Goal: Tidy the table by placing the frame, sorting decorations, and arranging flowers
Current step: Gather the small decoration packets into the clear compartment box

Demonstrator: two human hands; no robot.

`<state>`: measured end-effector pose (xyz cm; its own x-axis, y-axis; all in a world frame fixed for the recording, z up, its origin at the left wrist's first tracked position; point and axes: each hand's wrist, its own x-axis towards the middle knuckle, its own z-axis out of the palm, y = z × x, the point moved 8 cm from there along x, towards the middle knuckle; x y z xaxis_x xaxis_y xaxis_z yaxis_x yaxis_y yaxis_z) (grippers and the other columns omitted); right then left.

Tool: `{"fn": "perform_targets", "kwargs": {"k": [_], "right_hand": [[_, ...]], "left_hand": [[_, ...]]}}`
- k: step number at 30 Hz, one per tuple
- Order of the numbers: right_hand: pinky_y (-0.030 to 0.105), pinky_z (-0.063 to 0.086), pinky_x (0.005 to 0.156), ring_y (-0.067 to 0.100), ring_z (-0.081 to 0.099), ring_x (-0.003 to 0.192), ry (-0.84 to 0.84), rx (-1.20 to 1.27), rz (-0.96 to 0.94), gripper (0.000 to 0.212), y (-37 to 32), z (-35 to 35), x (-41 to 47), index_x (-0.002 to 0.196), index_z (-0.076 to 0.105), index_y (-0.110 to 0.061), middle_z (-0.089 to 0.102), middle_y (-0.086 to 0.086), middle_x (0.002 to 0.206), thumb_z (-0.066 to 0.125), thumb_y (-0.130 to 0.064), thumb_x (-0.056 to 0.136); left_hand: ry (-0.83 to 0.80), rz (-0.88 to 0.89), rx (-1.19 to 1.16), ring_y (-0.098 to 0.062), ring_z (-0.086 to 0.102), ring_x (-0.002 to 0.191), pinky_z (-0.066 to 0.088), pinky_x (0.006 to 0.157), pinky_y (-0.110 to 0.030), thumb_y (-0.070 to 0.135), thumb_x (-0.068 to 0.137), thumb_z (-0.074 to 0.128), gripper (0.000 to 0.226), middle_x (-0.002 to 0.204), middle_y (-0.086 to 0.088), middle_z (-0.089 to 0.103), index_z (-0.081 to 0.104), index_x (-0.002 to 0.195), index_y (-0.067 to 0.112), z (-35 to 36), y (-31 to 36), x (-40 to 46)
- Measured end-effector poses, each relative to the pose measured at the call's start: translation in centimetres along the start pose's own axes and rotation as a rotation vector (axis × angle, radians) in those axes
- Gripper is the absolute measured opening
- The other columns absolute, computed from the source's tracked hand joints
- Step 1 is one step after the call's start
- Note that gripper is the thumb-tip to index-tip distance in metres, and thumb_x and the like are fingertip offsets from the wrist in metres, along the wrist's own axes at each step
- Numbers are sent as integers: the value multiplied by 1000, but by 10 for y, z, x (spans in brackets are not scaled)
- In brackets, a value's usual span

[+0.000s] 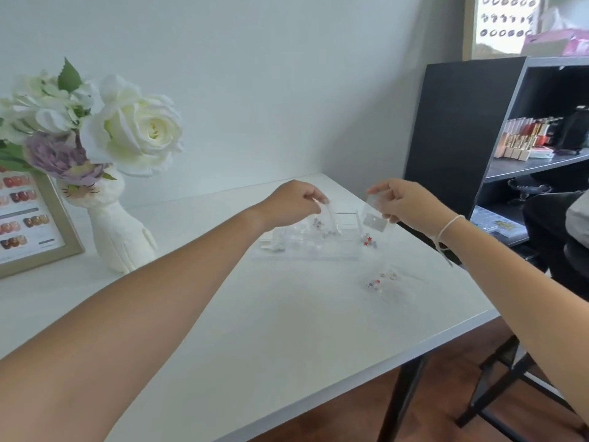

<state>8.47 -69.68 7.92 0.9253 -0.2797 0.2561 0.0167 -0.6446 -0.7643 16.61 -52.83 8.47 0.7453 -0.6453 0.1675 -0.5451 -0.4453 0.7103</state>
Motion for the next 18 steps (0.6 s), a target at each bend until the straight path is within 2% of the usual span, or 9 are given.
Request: {"fn": "perform_targets", "kwargs": {"k": [2, 6, 9, 13, 15, 18], "right_hand": [[3, 42, 48, 7, 48, 55, 68, 16, -20, 20, 0, -8, 7, 101, 60, -19, 54, -3, 64, 49, -8, 89], [8, 43, 52, 7, 48, 56, 157, 38, -32, 22, 3, -18, 18, 105, 61, -21, 53, -3, 65, 49, -11, 90], [2, 40, 49, 7, 47, 57, 202, 62, -52, 23, 3, -21, 24, 106, 62, -20, 53, -2, 66, 49, -10, 90], [10, 44, 59, 9, 48, 59, 237, 93, -52, 24, 6, -21, 30, 106, 63, -21, 56, -1, 73, 49, -11, 89], [18, 46, 64, 12, 49, 63, 247, 117, -53, 23, 7, -20, 31, 106, 63, -22, 57, -2, 75, 49, -12, 90], [27, 49, 69, 17, 50, 69, 253, 144, -60, 22, 7, -19, 32, 102, 63, -27, 58, -2, 80, 50, -14, 90]], "left_hand": [[27, 22, 2, -4, 48, 62, 33, 43, -3, 5, 85, 55, 22, 70, 9, 52, 68, 101, 12, 3, 5, 12], [64, 49, 41, -2, 48, 63, 33, 44, -1, 3, 86, 50, 26, 72, 11, 51, 67, 102, 12, 12, 7, 32], [64, 61, 92, -1, 49, 67, 34, 47, 0, 2, 86, 46, 29, 79, 11, 52, 67, 102, 13, 22, 5, 43], [48, 56, 150, -3, 49, 68, 35, 48, 0, 2, 86, 43, 32, 93, 1, 55, 67, 104, 14, 34, -5, 52], [24, 49, 176, -9, 51, 78, 35, 55, -3, 3, 87, 43, 32, 103, -2, 59, 67, 106, 15, 40, -10, 55], [-36, 25, 202, -13, 52, 100, 36, 79, -15, 7, 90, 45, 32, 121, -5, 60, 64, 113, 17, 51, -18, 56]]}}
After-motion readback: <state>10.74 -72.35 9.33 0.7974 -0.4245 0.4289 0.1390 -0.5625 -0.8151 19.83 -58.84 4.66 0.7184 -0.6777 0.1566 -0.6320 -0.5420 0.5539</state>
